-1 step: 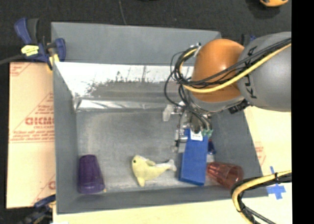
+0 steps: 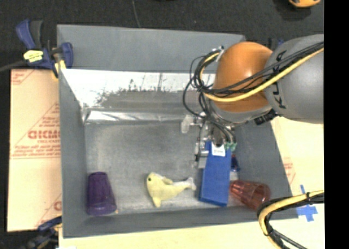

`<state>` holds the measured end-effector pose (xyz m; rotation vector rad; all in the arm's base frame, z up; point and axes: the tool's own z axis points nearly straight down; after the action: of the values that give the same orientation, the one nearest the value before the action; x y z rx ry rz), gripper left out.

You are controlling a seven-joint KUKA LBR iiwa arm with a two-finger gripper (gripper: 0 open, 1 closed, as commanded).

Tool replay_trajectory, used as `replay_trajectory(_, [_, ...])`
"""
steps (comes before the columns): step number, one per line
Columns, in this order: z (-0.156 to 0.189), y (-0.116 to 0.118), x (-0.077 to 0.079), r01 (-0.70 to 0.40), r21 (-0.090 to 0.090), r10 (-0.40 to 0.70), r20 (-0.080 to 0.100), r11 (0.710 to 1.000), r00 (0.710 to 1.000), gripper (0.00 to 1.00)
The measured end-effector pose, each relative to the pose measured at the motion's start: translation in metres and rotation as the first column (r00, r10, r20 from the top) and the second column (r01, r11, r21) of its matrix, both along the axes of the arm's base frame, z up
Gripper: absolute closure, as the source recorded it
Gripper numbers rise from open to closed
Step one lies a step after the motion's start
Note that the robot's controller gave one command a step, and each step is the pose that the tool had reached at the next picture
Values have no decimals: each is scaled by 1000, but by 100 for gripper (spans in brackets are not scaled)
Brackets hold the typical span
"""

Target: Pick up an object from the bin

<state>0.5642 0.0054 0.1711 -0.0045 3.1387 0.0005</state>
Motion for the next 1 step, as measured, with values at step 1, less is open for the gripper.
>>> replay_trajectory(1, [-79, 38, -42, -28, 0, 28, 4, 1000, 1000, 0])
